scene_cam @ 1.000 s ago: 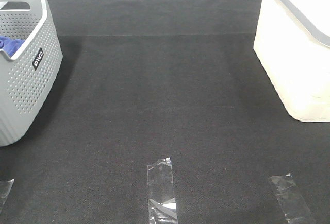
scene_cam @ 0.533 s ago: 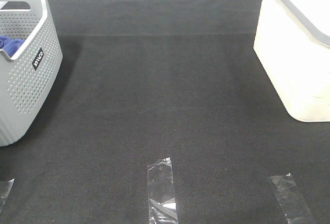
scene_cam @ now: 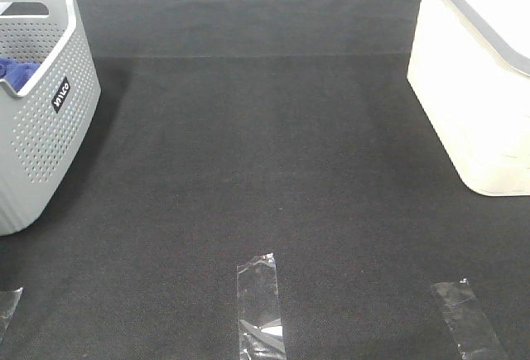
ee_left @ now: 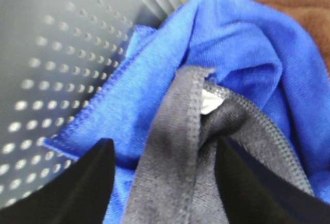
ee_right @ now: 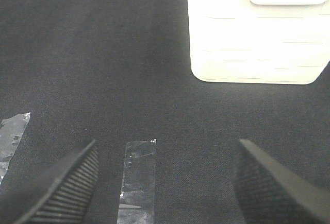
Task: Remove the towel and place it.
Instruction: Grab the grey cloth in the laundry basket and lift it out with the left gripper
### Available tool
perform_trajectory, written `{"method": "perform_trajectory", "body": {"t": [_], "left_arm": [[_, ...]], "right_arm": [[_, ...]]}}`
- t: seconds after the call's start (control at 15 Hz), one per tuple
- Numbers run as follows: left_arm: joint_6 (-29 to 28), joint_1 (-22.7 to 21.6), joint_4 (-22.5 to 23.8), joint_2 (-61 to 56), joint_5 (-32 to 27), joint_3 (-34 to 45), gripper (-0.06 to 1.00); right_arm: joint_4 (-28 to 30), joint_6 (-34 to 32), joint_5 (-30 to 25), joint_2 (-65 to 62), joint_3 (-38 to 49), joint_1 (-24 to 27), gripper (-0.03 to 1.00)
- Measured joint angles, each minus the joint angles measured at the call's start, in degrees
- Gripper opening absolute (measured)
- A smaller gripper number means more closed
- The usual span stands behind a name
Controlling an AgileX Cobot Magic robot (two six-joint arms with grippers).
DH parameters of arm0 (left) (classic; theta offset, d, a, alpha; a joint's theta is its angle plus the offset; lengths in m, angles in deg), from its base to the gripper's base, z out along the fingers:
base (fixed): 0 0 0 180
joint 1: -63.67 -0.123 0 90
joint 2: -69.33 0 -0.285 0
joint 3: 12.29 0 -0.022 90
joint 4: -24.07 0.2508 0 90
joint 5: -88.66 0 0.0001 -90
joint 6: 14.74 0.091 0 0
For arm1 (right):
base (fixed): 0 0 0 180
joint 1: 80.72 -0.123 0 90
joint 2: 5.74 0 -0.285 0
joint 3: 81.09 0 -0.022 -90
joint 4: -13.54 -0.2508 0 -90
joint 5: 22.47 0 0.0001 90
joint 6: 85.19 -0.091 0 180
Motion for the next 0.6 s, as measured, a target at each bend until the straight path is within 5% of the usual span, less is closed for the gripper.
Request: {"method": "perform_trajectory", "body": {"t": [0.4,0.6], "left_arm": [[1.1,0.0,1.4,0.0,-0.2,0.0,0.01],[2.4,0.2,1.2,-1.3,-3.3,0.0,0.0]], "right_arm": [[0.0,0.0,0.0,0.0,0.0,0.0,0.69],[0.0,-0.1,0.0,0.0,0.0,0.0,0.69]]}}
